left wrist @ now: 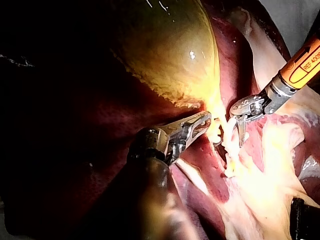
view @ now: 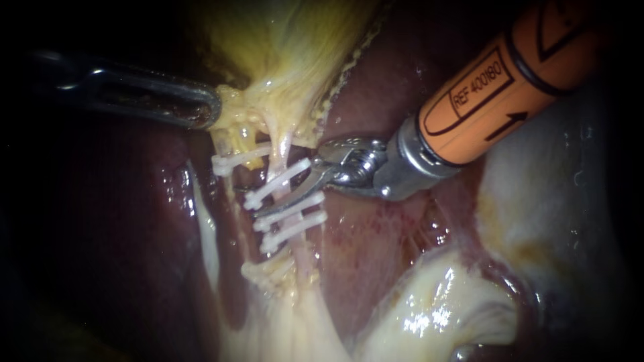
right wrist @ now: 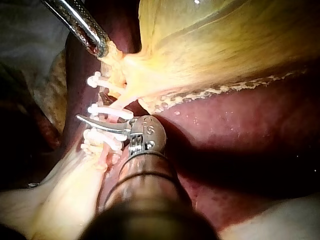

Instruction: Go to the cutting position right tube

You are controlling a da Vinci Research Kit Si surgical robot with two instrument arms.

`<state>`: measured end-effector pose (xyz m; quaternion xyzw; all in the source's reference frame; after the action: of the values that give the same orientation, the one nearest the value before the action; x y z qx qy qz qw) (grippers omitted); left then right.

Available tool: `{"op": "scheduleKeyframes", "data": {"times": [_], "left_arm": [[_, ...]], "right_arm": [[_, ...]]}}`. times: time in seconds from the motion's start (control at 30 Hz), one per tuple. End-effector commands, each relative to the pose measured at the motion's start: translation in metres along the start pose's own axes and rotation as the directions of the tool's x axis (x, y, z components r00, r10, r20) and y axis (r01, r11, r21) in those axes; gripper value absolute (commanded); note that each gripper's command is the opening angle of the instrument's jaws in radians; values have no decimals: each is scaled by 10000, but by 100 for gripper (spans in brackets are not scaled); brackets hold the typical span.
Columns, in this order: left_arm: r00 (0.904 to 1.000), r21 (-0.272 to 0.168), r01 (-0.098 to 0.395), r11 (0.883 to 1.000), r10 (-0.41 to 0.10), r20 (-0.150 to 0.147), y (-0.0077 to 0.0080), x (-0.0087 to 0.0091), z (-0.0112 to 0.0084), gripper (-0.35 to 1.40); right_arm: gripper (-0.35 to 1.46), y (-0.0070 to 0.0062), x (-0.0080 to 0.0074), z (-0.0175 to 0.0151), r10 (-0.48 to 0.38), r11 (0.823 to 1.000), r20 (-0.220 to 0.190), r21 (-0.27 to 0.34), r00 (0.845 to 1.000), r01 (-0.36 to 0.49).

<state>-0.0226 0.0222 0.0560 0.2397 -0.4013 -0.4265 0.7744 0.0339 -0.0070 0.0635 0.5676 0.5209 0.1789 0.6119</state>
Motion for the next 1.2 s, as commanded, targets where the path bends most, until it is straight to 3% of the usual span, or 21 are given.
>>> {"op": "scheduleKeyframes", "data": {"times": [0.03, 0.2, 0.37, 0.67, 0.8, 1.2], "left_arm": [[10000, 1, 0, 10000, 0, 0, 0, 0, 0, -35], [10000, -2, 1, 10000, -1, 1, 0, 0, 1, -35], [10000, -3, 1, 10000, -1, 2, 0, 0, 1, -35], [10000, -2, 0, 10000, 0, 1, 0, 0, 1, -35], [10000, -1, -1, 10000, 1, 1, 0, 0, 1, -35], [10000, -1, -1, 10000, 1, 1, -1, 0, 1, -35]], "right_arm": [[111, 1, 1, 1, -12, 10000, -49, 96, 10000, 12], [108, 1, 2, 3, -33, 9994, -235, 335, 9997, 41], [105, -7, 0, 5, -54, 9973, -480, 734, 9988, 89], [103, -35, -3, 19, -108, 9852, -33, 1713, 9999, 112], [103, -41, -2, 22, -126, 9801, 144, 1984, 9998, 95], [101, -50, 10, 20, -20, 9760, -192, 2176, 9998, 61]]}}
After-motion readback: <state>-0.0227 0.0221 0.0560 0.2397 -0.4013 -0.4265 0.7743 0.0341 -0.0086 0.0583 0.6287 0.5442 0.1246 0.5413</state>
